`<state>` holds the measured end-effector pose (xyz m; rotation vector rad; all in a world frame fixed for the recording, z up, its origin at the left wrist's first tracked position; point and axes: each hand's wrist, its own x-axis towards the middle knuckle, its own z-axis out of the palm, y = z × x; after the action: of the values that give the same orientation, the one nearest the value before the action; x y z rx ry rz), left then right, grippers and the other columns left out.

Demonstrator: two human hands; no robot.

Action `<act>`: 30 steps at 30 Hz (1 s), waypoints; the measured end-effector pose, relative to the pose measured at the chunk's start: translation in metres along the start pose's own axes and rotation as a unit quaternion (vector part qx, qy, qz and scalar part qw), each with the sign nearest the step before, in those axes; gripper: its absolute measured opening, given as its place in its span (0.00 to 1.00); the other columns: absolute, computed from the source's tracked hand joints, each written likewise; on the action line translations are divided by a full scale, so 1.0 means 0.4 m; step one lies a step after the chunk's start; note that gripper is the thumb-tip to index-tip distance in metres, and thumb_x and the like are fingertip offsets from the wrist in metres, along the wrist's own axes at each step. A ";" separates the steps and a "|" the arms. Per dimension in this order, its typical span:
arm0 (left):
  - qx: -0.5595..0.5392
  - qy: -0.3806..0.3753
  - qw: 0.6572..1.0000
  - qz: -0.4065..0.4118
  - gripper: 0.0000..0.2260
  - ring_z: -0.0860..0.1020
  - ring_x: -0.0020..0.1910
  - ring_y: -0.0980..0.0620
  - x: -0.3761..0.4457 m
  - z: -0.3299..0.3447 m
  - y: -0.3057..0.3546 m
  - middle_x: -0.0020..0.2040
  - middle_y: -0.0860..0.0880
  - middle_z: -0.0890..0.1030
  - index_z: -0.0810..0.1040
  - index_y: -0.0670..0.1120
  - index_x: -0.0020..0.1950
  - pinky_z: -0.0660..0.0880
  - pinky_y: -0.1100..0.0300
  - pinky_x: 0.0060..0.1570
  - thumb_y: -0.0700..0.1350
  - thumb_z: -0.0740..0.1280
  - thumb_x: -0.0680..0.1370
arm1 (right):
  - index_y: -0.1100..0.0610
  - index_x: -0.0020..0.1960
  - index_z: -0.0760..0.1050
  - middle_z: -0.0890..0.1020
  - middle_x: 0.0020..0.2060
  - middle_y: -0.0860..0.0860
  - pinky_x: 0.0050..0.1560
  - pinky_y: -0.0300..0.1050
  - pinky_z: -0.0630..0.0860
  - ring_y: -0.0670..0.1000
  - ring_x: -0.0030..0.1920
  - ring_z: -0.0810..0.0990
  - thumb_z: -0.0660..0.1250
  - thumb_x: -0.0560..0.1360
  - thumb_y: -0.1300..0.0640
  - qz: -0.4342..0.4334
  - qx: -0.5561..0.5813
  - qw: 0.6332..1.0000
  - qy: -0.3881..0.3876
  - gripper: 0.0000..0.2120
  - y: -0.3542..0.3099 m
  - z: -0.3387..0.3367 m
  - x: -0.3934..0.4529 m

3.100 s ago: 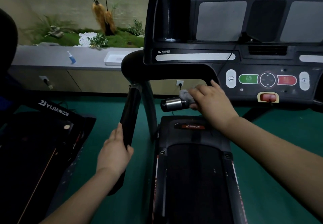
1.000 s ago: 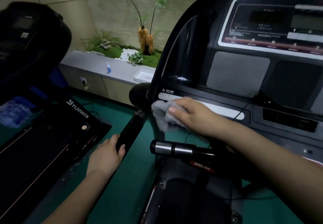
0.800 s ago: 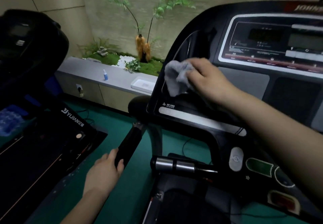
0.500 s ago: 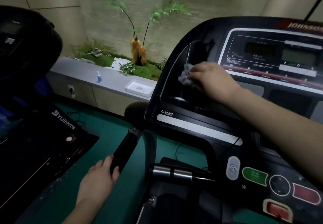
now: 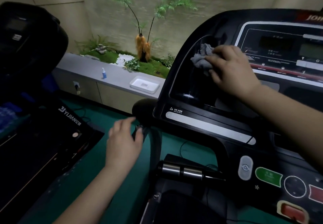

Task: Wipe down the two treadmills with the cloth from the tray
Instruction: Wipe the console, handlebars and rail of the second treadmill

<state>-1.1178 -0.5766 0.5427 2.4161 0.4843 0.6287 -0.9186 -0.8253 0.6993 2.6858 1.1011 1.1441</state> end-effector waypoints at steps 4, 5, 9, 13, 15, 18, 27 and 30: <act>-0.042 0.000 0.998 0.042 0.23 0.67 0.65 0.45 0.117 0.030 0.160 0.66 0.48 0.72 0.66 0.49 0.72 0.66 0.48 0.63 0.56 0.60 0.78 | 0.58 0.61 0.77 0.77 0.57 0.60 0.55 0.54 0.72 0.63 0.54 0.75 0.62 0.74 0.54 -0.055 -0.003 0.998 -0.007 0.18 0.021 0.004 -0.004; -0.033 -0.011 0.998 0.045 0.25 0.67 0.65 0.45 0.146 0.048 0.182 0.67 0.48 0.71 0.65 0.49 0.73 0.65 0.48 0.64 0.57 0.59 0.78 | 0.58 0.61 0.77 0.77 0.56 0.60 0.55 0.54 0.73 0.63 0.54 0.75 0.63 0.74 0.54 -0.057 0.001 0.998 -0.008 0.17 0.038 0.002 0.015; -0.004 -0.025 0.999 0.048 0.24 0.70 0.62 0.44 0.209 0.118 0.204 0.64 0.48 0.76 0.69 0.49 0.69 0.65 0.48 0.60 0.60 0.55 0.78 | 0.57 0.62 0.77 0.78 0.56 0.61 0.53 0.54 0.73 0.65 0.53 0.76 0.65 0.72 0.55 0.039 0.012 0.999 0.008 0.19 0.098 -0.011 0.115; -0.019 0.023 0.998 0.052 0.24 0.73 0.56 0.46 0.201 0.140 0.192 0.57 0.51 0.79 0.73 0.51 0.64 0.66 0.49 0.57 0.61 0.51 0.76 | 0.59 0.60 0.78 0.79 0.56 0.60 0.56 0.53 0.73 0.64 0.54 0.77 0.62 0.73 0.56 -0.009 0.033 0.999 0.013 0.18 0.059 0.000 0.057; -0.026 0.032 0.998 0.054 0.23 0.73 0.55 0.47 0.203 0.141 0.191 0.55 0.52 0.80 0.73 0.52 0.62 0.67 0.50 0.56 0.61 0.52 0.76 | 0.60 0.60 0.79 0.80 0.57 0.58 0.56 0.53 0.75 0.62 0.54 0.77 0.62 0.75 0.57 -0.065 0.051 0.997 -0.001 0.16 0.039 0.005 0.015; -0.032 0.031 0.997 0.055 0.22 0.73 0.55 0.48 0.206 0.140 0.190 0.54 0.53 0.80 0.73 0.52 0.62 0.66 0.50 0.57 0.61 0.52 0.76 | 0.61 0.61 0.78 0.79 0.57 0.60 0.57 0.51 0.73 0.61 0.55 0.77 0.64 0.76 0.62 -0.035 0.066 0.997 0.014 0.14 0.072 -0.001 0.072; -0.047 0.034 0.997 0.055 0.22 0.73 0.54 0.49 0.204 0.142 0.191 0.53 0.54 0.79 0.74 0.53 0.61 0.68 0.49 0.58 0.61 0.52 0.75 | 0.62 0.63 0.77 0.77 0.62 0.62 0.64 0.52 0.72 0.62 0.60 0.76 0.61 0.76 0.57 -0.014 0.062 0.998 0.011 0.18 0.079 0.034 0.154; -0.048 0.033 0.997 0.055 0.22 0.73 0.55 0.49 0.206 0.143 0.190 0.52 0.54 0.79 0.74 0.53 0.61 0.68 0.49 0.58 0.61 0.52 0.75 | 0.59 0.64 0.76 0.76 0.64 0.58 0.66 0.48 0.68 0.56 0.63 0.74 0.58 0.79 0.56 -0.012 0.058 0.998 0.009 0.17 0.113 0.009 0.179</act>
<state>-1.0050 -0.6215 0.5754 2.3490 0.3421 0.7635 -0.8549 -0.8142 0.7539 2.7438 1.2352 1.1368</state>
